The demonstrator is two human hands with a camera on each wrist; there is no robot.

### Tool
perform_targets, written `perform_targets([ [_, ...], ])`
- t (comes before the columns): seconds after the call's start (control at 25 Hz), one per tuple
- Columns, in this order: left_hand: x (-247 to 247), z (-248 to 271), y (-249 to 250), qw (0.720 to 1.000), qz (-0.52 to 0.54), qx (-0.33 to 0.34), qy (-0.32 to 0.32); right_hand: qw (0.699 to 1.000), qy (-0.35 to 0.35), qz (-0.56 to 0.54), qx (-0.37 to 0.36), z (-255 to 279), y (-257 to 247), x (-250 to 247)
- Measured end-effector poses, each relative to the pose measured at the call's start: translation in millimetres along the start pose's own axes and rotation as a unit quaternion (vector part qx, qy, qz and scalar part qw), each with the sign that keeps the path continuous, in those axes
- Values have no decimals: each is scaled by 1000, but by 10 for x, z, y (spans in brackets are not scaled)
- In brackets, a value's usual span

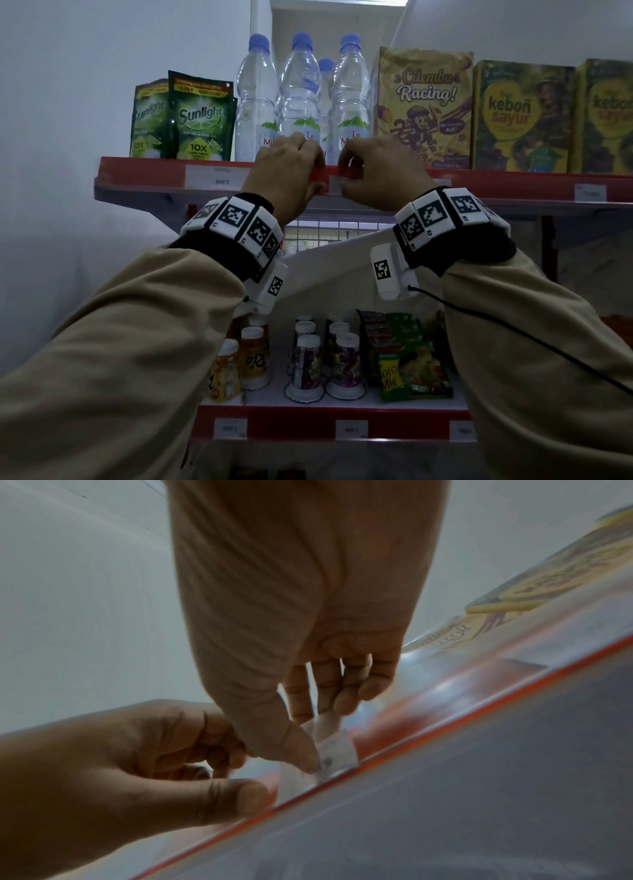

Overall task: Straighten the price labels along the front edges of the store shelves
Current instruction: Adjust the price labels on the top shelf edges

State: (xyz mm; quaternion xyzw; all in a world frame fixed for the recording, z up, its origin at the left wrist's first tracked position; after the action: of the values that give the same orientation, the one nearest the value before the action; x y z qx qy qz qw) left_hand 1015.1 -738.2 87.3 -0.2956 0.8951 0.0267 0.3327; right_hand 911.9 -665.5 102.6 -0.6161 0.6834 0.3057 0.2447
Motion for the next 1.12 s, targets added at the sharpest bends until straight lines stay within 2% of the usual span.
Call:
perform_targets([
  [0.16, 18, -8, -22, 1000, 21, 8, 2, 999, -28, 20, 23, -74, -3, 64],
  [0.28, 26, -25, -47, 999, 47, 8, 6, 994, -18, -101, 32, -114, 86, -25],
  [0.48, 55, -50, -123, 996, 94, -2, 4, 947, 113, -299, 44, -33, 216, -103],
  [0.56, 42, -58, -142, 992, 127, 6, 19, 929, 123, -345, 53, -16, 231, -62],
  [0.68, 9, -65, -163, 977, 207, 16, 54, 918, 119, -376, 43, 10, 219, -23],
  [0.8, 12, -69, -159, 973, 218, 21, 73, 926, 93, -364, 24, 9, 164, 21],
  [0.88, 33, -81, -162, 978, 197, 19, 72, 945, 85, -316, 18, -3, 126, 34],
  [1.0, 42, -86, -181, 980, 188, 20, 68, 971, 109, -214, 10, 1, 99, 7],
  [1.12, 0, -42, -228, 984, 162, 37, 59, 973, 139, -185, 14, -8, 133, -21],
])
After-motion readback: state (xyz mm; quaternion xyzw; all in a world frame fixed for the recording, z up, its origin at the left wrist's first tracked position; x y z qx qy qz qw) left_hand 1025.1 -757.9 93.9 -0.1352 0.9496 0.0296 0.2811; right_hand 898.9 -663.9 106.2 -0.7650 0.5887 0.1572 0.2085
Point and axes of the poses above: each hand's wrist, its own z-axis away from the middle knuckle, its own x-axis out of the palm, y = z × x, the point moved 6 cm from there along -z, towards the middle knuckle, and after that the axes turned 14 degrees about -y, right-handed, at the moved point
